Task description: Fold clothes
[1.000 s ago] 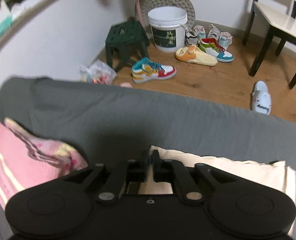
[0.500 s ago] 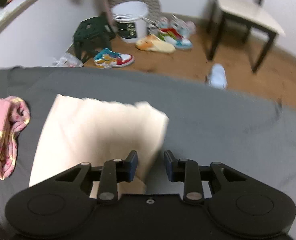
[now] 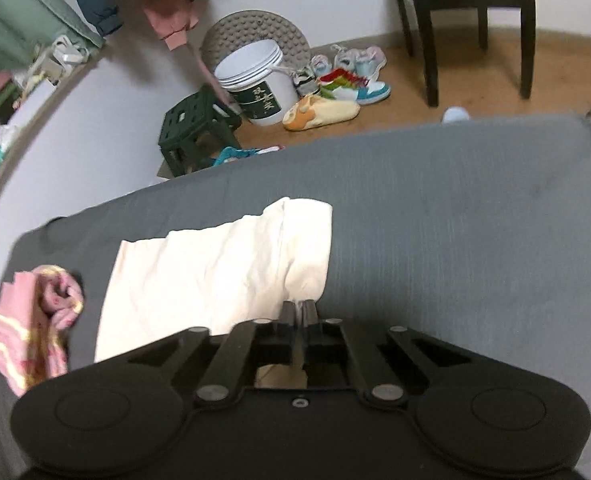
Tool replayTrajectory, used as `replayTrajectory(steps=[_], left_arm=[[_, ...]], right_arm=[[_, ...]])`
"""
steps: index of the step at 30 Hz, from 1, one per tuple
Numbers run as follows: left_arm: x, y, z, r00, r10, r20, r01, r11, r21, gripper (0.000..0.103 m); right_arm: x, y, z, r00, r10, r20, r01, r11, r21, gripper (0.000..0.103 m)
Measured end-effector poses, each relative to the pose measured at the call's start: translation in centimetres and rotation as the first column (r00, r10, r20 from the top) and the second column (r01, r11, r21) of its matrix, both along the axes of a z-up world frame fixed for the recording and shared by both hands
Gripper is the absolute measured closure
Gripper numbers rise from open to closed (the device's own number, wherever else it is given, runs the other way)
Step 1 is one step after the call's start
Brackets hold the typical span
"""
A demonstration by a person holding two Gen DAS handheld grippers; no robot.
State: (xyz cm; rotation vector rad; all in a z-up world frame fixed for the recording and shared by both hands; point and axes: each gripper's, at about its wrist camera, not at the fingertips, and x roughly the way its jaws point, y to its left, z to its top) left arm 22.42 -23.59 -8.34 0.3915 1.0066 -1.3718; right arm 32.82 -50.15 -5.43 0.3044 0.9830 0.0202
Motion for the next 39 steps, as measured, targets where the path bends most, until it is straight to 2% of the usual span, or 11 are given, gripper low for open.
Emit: replayTrajectory(steps=[3, 6, 10, 13, 14, 17, 21, 25, 29, 34, 39], left_arm=[[0.0, 0.0, 0.1, 1.000, 0.002, -0.007, -0.002, 1.000, -0.003, 0.024], [0.0, -0.2, 0.0, 1.000, 0.003, -0.006, -0.003, 1.000, 0.001, 0.024], [-0.2, -0.3, 0.1, 1.000, -0.004, 0.008, 0.004, 1.000, 0.011, 0.024], [-0.1, -0.1, 0.0, 1.000, -0.002, 0.006, 0.002, 1.000, 0.011, 0.024], [-0.1, -0.1, 0.0, 1.000, -0.001, 0.004, 0.001, 1.000, 0.011, 0.024], [0.1, 0.0, 0.0, 1.000, 0.002, -0.002, -0.002, 1.000, 0.009, 0.024], [0.0, 0.0, -0.1, 1.000, 0.003, -0.004, -0.003, 1.000, 0.010, 0.024], [-0.1, 0.0, -0.2, 1.000, 0.001, -0.001, -0.001, 1.000, 0.011, 0.024], [0.0, 0.1, -0.1, 1.000, -0.002, 0.000, 0.002, 1.000, 0.009, 0.024], [0.1, 0.1, 0.0, 1.000, -0.004, 0.005, 0.004, 1.000, 0.009, 0.024], [1.3, 1.8, 1.5, 0.998, 0.054, -0.022, -0.055, 0.997, -0.049, 0.024]], right_arm=[[-0.5, 0.2, 0.3, 0.999, 0.007, 0.037, -0.007, 1.000, -0.018, 0.074], [-1.1, 0.3, 0.5, 0.998, 0.016, 0.069, -0.014, 0.999, -0.031, 0.074], [-2.6, 0.4, -0.2, 0.998, 0.037, -0.050, -0.033, 0.997, 0.076, 0.074], [-3.1, 0.5, -1.9, 0.996, 0.028, -0.081, -0.019, 0.993, 0.114, 0.076], [-3.1, 0.4, -2.4, 0.996, 0.011, -0.089, -0.001, 0.994, 0.111, 0.081], [-3.0, 0.7, -2.6, 0.998, 0.013, -0.056, -0.010, 0.998, 0.056, 0.085], [-3.2, 2.6, -1.1, 0.999, 0.047, -0.023, -0.049, 0.994, -0.102, 0.083], [-4.0, 2.7, 0.2, 0.999, 0.022, 0.038, -0.018, 0.995, -0.103, 0.083], [-3.9, 2.5, -2.2, 0.997, 0.053, -0.064, -0.061, 0.991, -0.121, 0.083], [-5.9, 2.6, 0.1, 0.999, 0.043, 0.006, -0.042, 0.990, -0.134, 0.082], [-12.0, 4.4, 4.2, 0.969, 0.200, 0.143, -0.182, 0.975, -0.129, 0.072]])
